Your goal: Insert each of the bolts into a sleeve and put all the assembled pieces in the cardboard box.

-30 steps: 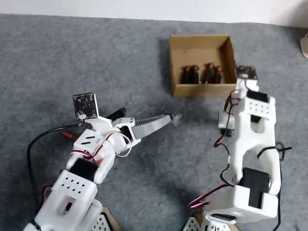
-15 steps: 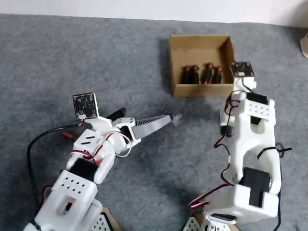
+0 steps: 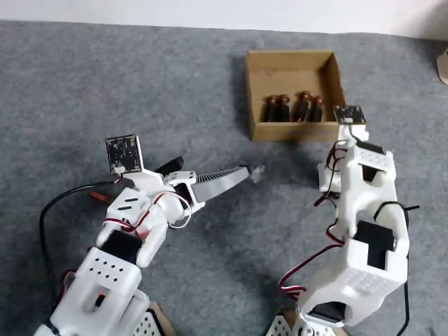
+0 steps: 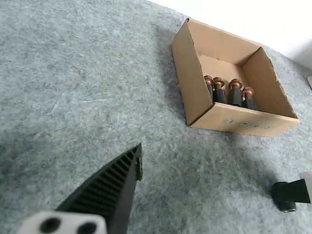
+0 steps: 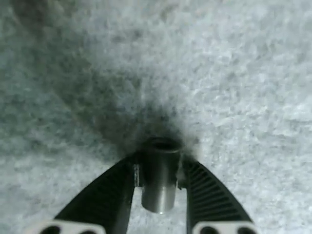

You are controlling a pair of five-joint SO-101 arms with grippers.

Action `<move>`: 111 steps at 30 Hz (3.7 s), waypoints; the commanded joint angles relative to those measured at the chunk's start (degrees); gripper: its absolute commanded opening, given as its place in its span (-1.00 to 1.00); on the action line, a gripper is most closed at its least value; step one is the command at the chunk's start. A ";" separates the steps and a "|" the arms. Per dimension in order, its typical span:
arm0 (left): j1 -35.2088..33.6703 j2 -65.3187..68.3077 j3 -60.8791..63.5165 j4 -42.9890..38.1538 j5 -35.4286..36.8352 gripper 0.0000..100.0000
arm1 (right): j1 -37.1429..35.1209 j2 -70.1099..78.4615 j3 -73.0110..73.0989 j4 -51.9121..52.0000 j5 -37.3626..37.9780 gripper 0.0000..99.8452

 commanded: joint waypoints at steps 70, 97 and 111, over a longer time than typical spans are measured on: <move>-30.20 -16.75 1.80 -3.16 -43.25 -0.13 | -26.24 -46.90 48.22 -22.29 -21.71 -0.99; -25.63 -42.33 -3.65 42.99 -87.12 -0.12 | -25.98 -46.81 48.31 -22.37 -21.71 -0.99; -26.51 -42.15 -3.74 52.57 -97.85 -0.13 | -25.98 -46.81 49.27 -22.37 -21.71 -0.99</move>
